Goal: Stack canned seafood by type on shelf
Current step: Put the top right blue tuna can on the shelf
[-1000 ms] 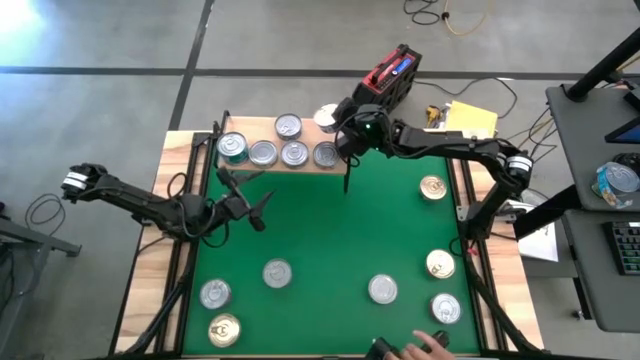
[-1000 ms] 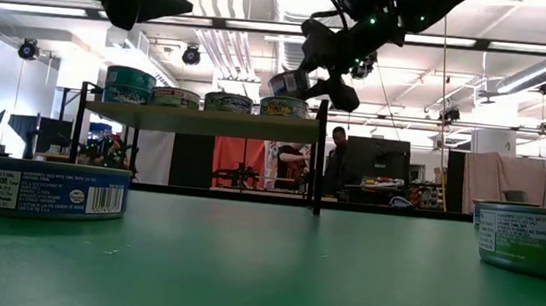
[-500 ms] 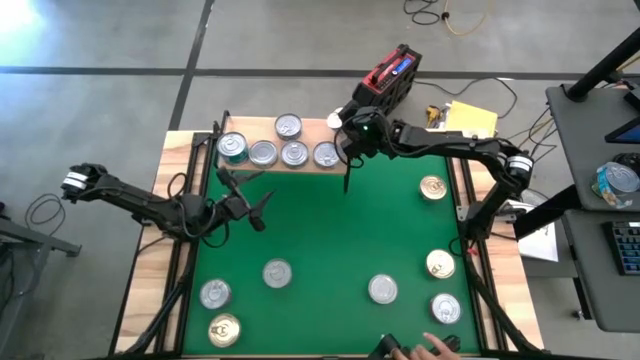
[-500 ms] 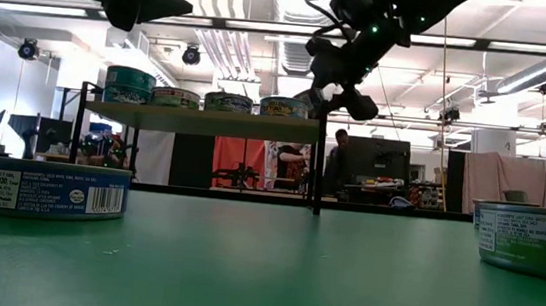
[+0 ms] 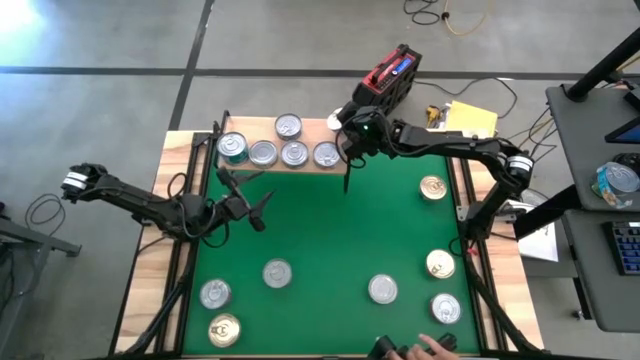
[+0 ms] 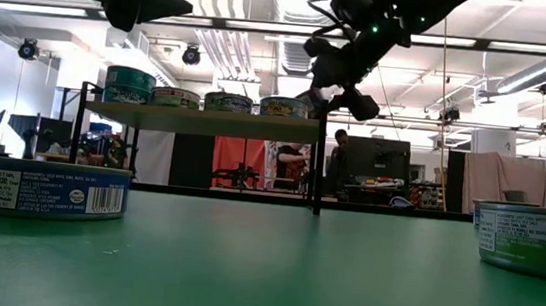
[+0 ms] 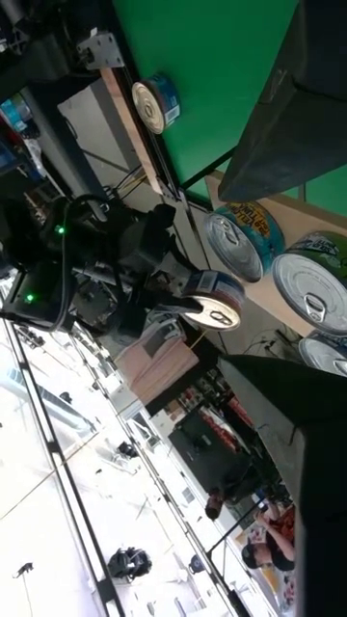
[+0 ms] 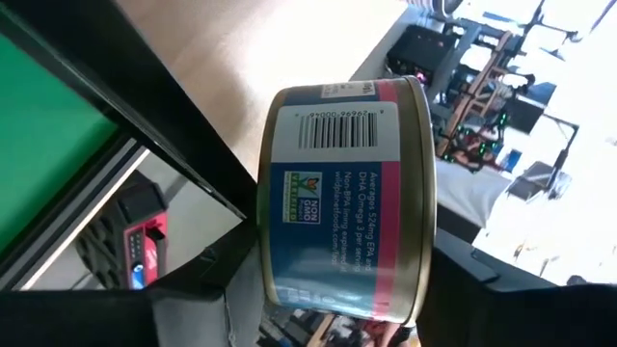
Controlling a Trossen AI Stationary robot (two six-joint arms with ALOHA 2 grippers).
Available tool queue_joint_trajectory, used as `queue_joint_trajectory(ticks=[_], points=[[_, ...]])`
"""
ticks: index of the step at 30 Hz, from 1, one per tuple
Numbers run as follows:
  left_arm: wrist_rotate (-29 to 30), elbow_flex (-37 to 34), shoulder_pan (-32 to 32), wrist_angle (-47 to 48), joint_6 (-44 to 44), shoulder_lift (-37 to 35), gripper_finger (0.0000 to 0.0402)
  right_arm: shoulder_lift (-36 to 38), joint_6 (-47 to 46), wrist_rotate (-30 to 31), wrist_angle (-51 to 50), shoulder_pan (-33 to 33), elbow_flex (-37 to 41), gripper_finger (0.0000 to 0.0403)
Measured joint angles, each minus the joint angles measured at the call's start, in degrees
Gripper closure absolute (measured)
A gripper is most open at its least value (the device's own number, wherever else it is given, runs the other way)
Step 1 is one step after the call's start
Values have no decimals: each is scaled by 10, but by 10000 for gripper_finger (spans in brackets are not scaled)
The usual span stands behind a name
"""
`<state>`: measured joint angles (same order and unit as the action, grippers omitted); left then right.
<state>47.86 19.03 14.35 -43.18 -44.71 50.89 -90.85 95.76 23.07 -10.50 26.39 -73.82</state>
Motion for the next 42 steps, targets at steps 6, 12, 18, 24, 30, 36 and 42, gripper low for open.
queue_joint_trajectory(ticks=[6,12,18,24,30,36,42], points=[[0,0,0,0,0,0,146,0,9,-11,0,0,0,211],[0,0,0,0,0,0,146,0,9,-11,0,0,0,210],[0,0,0,0,0,0,146,0,9,-11,1,0,0,189],[0,0,0,0,-1,0,146,0,9,-11,1,0,0,185],[0,0,0,0,-2,0,146,0,9,-11,1,0,0,184],[0,0,0,0,-2,0,146,0,9,-11,1,0,0,184],[0,0,0,0,-2,0,146,0,8,-11,1,0,0,184]])
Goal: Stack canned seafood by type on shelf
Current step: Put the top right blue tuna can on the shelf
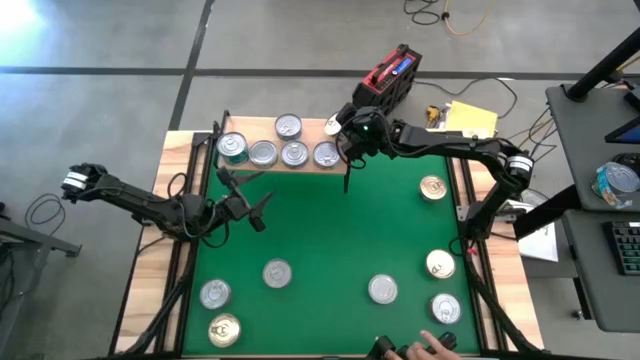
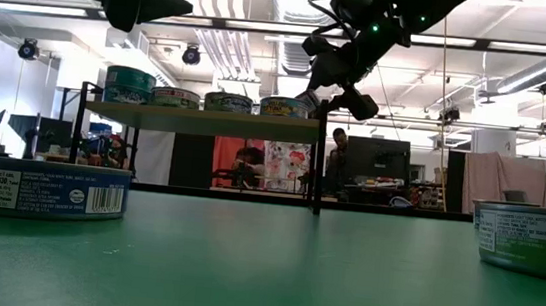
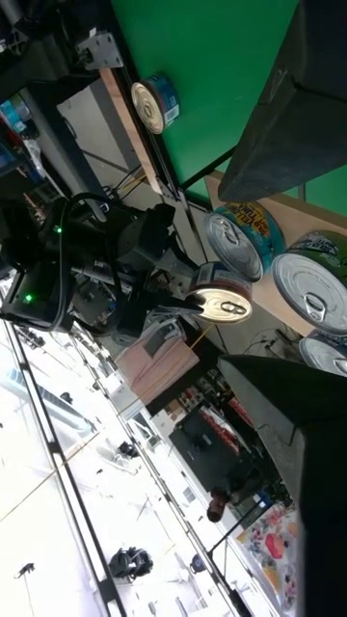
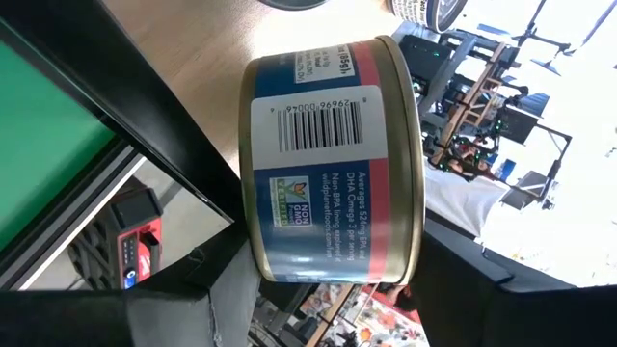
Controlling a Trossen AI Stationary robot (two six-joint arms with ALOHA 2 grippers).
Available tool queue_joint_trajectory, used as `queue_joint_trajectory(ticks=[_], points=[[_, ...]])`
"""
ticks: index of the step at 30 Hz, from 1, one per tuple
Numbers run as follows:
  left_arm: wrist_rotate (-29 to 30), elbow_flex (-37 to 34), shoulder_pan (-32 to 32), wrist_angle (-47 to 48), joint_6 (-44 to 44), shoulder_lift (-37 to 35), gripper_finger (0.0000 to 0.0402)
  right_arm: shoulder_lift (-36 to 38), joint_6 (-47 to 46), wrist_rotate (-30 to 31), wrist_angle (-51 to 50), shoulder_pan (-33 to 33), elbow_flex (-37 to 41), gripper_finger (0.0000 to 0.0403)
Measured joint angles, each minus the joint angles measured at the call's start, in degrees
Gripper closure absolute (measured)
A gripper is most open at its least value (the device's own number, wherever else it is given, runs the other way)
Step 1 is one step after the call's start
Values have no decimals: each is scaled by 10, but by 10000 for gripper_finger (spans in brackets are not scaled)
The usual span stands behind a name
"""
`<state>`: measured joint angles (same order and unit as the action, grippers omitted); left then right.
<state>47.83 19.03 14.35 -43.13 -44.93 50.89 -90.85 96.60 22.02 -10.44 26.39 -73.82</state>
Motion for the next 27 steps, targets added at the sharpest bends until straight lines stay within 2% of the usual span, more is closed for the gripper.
queue_joint_trajectory(ticks=[12,27], points=[[0,0,0,0,0,0,146,0,-1,0,0,0,0,179],[0,0,0,5,0,0,146,1,-1,13,1,0,0,107]])
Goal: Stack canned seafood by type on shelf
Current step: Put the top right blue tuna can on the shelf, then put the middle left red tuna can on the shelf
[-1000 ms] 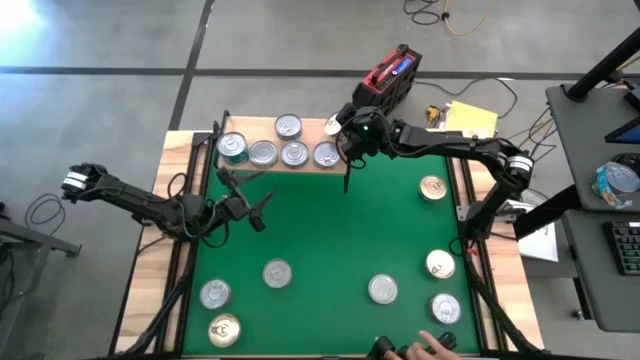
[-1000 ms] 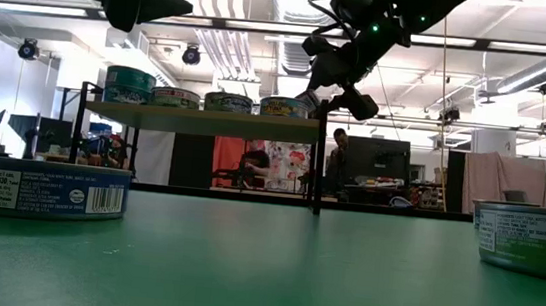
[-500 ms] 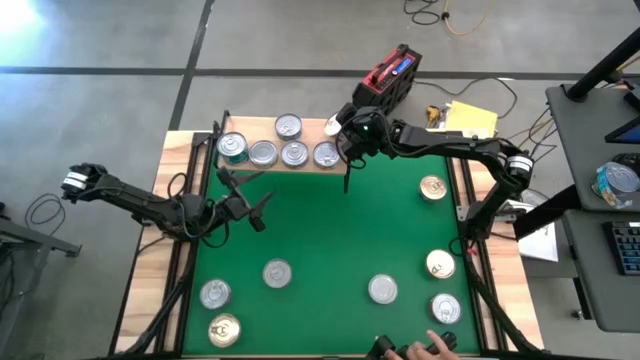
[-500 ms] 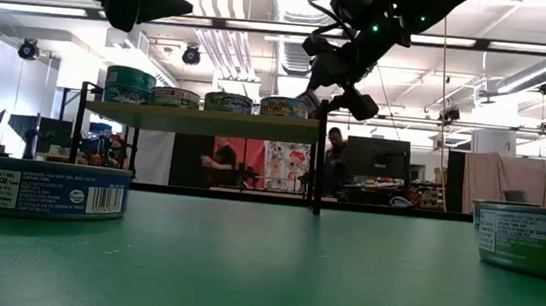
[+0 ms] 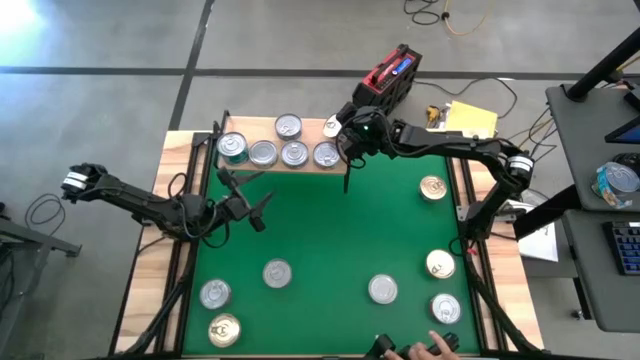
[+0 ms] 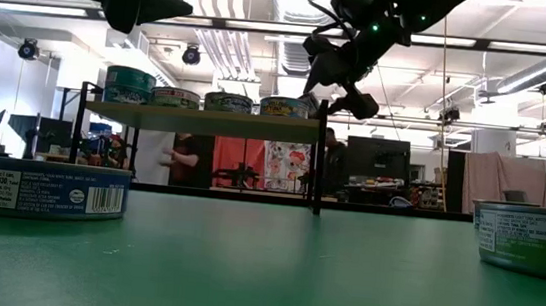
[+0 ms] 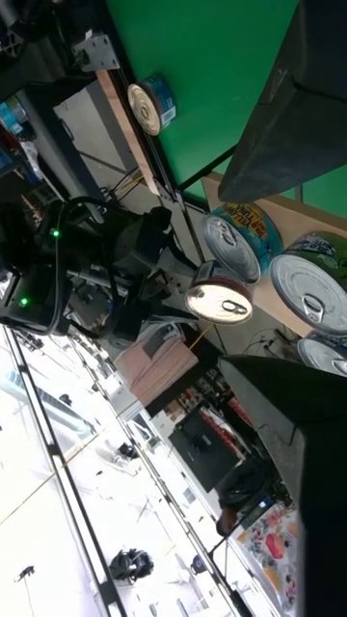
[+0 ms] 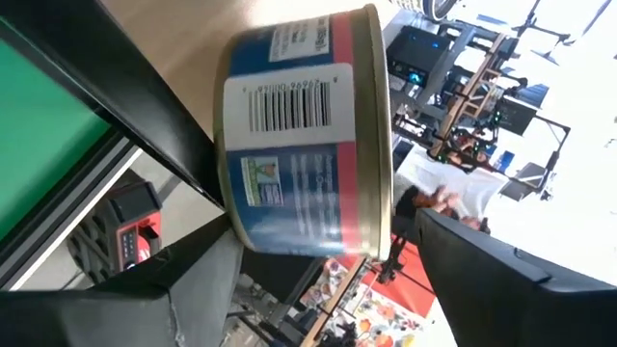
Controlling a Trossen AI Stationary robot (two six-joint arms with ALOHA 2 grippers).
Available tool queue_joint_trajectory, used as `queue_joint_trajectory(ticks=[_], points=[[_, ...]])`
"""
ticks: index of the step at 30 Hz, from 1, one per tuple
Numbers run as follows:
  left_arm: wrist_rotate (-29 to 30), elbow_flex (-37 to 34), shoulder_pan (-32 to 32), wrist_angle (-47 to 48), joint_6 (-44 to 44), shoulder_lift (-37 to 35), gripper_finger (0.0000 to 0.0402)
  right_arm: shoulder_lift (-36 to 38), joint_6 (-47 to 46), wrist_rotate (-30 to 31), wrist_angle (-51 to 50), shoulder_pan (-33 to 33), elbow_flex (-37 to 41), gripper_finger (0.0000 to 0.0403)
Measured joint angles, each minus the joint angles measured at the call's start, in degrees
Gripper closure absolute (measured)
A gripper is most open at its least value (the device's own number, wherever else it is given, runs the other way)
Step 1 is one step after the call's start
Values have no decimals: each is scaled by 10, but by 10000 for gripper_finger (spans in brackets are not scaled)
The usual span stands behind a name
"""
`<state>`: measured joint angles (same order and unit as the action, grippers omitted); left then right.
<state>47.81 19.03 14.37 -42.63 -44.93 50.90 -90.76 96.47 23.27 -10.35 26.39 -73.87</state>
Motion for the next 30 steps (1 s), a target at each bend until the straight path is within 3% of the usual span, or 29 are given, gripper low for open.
queue_joint_trajectory(ticks=[13,22,30], points=[[0,0,0,0,0,0,146,1,2,25,-1,0,0,79],[0,0,0,0,0,0,146,13,-3,47,-1,0,0,86],[0,0,0,3,5,0,146,48,-145,127,3,0,0,105]])
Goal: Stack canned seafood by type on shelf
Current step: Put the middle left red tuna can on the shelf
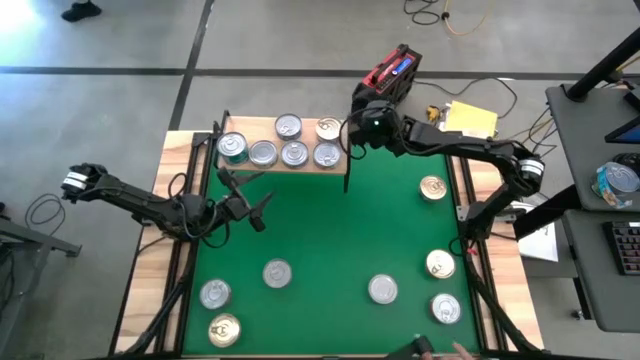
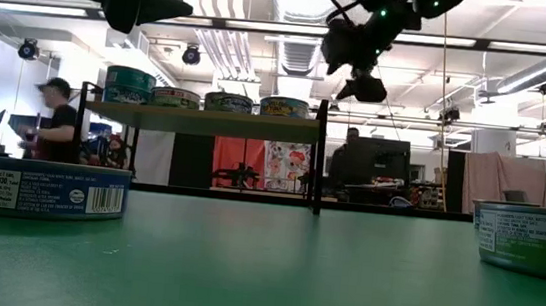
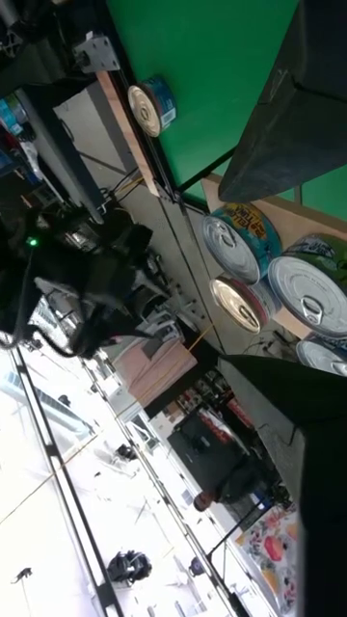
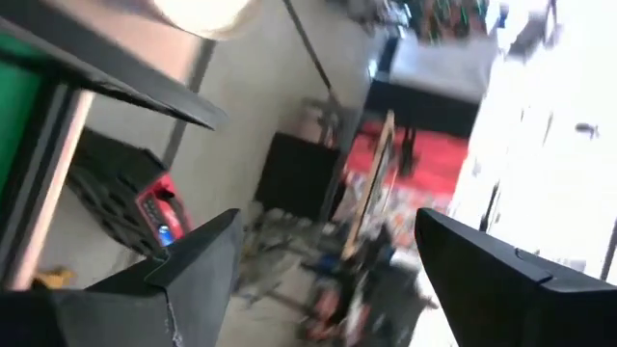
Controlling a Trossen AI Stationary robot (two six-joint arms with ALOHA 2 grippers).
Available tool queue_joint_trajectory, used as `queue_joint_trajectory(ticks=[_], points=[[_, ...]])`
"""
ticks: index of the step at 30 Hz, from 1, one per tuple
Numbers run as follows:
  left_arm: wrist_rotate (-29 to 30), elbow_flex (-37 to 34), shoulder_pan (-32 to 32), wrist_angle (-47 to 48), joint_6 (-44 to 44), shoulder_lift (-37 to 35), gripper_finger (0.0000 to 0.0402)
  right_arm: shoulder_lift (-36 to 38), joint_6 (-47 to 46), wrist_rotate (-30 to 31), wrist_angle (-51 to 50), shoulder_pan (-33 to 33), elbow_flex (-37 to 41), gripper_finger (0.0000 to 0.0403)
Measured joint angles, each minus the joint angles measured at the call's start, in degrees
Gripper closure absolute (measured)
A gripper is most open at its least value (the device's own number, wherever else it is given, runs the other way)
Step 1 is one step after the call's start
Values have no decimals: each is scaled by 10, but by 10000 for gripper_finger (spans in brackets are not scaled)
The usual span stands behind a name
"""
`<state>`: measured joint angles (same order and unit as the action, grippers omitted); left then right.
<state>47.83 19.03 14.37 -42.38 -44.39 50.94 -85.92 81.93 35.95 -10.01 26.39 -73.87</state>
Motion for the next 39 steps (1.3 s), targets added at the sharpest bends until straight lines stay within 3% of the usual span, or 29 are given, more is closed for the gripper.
queue_joint_trajectory(ticks=[4,9,16,19,24,30,39], points=[[-5,0,0,0,9,0,146,19,-161,32,0,-1,0,116],[-8,0,0,0,41,0,146,42,-427,51,-37,-18,0,131],[-8,2,3,48,115,0,146,55,-725,-62,-171,-70,12,157],[-28,21,9,136,186,2,146,56,-778,-69,-171,-113,49,169],[-122,84,35,289,311,22,146,66,-839,-48,-111,-195,117,183],[-126,160,68,395,402,77,146,90,-884,38,13,-289,186,193],[-125,267,134,560,539,175,146,82,-948,44,62,-403,218,197]])
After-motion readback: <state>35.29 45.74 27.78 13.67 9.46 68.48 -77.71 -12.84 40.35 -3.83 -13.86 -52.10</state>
